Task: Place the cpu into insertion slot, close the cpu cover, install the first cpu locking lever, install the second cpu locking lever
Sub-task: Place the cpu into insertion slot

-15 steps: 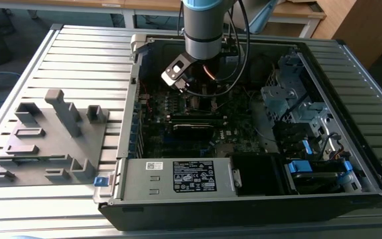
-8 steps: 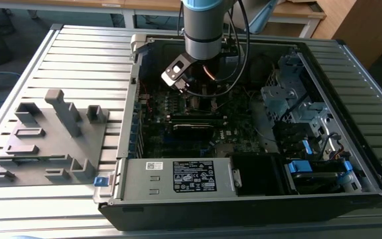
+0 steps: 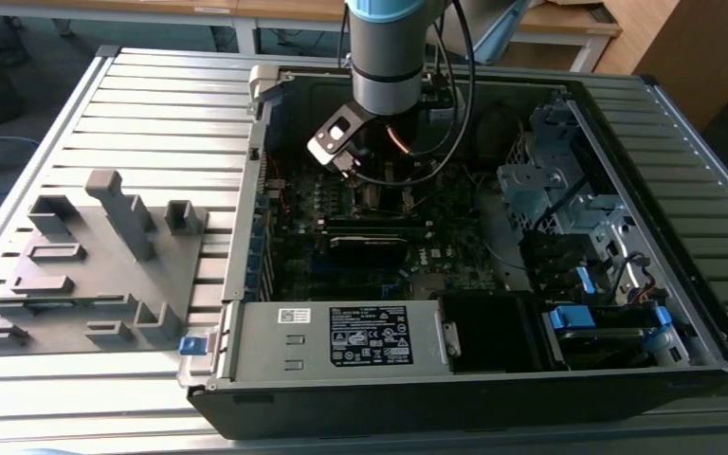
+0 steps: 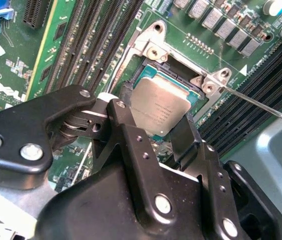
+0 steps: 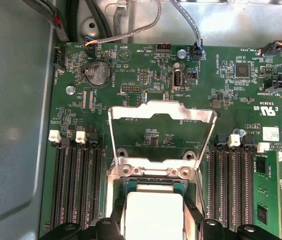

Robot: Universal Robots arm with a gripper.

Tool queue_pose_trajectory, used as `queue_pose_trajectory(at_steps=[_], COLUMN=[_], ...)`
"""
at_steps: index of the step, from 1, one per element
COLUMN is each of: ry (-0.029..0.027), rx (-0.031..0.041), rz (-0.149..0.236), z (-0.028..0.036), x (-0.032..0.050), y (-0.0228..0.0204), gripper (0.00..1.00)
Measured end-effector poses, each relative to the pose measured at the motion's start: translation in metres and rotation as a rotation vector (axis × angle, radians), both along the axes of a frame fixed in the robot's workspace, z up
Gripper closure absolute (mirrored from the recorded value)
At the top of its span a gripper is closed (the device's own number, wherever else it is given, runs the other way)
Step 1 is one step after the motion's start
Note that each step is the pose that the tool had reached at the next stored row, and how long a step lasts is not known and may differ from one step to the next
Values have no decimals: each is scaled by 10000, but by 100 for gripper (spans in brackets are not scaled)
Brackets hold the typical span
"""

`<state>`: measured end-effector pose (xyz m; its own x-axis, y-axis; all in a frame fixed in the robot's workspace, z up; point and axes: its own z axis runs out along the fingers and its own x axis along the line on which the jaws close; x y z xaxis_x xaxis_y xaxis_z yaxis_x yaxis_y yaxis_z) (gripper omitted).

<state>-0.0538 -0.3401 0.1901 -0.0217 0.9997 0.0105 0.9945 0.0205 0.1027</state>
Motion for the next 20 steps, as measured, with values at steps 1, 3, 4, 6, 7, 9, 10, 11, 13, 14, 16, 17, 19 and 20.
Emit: queue_pose_trajectory(at_steps=[1, 3, 4, 6, 7, 9, 10, 11, 13, 14, 16, 17, 19, 20], ry=[0, 0, 0, -1, -6, -11, -8, -4, -1, 0, -1, -1, -2, -1], rx=[1, 0, 0, 0, 5, 15, 12, 6, 2, 0, 1, 1, 2, 1], rz=[1, 1, 1, 1, 1, 2, 1, 2, 1, 1, 0, 1, 0, 0], z=[0, 0, -1, -1, -3, -7, -7, -5, -3, -3, 8, 20, 47, 65], x=[0, 0, 0, 1, 1, 2, 2, 1, 1, 0, 0, 0, 0, 0], y=[0, 0, 0, 0, 1, 2, 2, 1, 0, 0, 0, 0, 0, 0], gripper=[46, 46, 46, 46, 46, 45, 39, 39, 39, 39, 39, 39, 39, 39])
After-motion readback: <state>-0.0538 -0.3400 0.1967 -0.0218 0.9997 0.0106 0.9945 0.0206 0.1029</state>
